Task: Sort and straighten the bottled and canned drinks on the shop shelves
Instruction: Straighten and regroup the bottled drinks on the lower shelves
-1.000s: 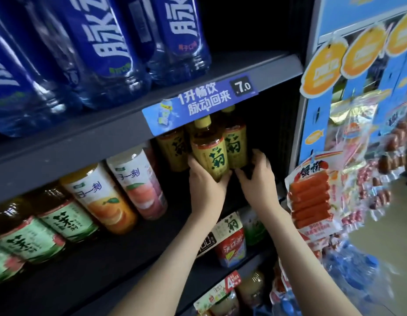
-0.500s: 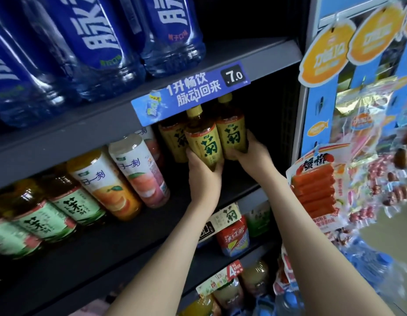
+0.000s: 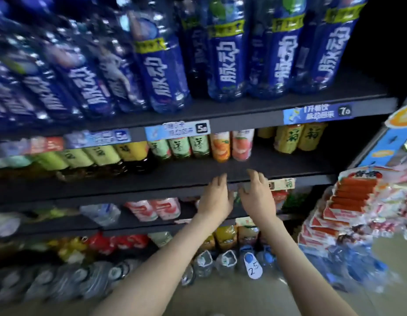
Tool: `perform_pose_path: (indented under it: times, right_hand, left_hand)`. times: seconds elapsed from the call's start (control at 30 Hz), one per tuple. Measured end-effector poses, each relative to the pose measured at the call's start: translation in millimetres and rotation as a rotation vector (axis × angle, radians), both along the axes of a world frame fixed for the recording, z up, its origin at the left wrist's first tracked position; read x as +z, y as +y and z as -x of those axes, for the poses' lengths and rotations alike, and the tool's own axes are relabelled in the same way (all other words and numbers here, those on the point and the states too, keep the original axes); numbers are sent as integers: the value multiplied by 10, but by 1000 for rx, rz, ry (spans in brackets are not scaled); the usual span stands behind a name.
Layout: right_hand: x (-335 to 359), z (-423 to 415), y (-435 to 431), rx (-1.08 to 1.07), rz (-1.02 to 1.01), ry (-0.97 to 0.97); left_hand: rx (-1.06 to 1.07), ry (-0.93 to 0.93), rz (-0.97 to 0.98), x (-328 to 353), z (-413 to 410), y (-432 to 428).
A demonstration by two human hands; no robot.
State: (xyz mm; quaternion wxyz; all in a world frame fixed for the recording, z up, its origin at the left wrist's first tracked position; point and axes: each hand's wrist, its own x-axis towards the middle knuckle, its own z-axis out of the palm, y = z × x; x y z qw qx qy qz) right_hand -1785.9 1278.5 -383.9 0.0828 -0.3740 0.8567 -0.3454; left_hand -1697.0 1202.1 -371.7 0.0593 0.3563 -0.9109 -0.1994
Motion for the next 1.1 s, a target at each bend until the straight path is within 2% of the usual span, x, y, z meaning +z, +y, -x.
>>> perform_pose_path:
  times: [0.1, 0.37, 0.77, 0.9, 1.1]
  right_hand:
    - [201, -587, -252, 156, -76, 10]
    - [552, -1972, -1108, 459, -201, 98]
    - [672, -4628, -2821, 634, -147, 73]
    - [738, -5288, -3324, 703, -113, 69]
    - [719, -5815, -4111, 769, -100, 71]
  left_hand:
    - [81, -113, 21, 177, -628, -201]
    - [333, -128, -55, 456, -2291, -923]
    - [566, -74, -21, 639, -5162, -2338]
    - [614, -62, -30, 689, -5773, -2810]
    - [644, -61, -15, 643, -6366, -3539]
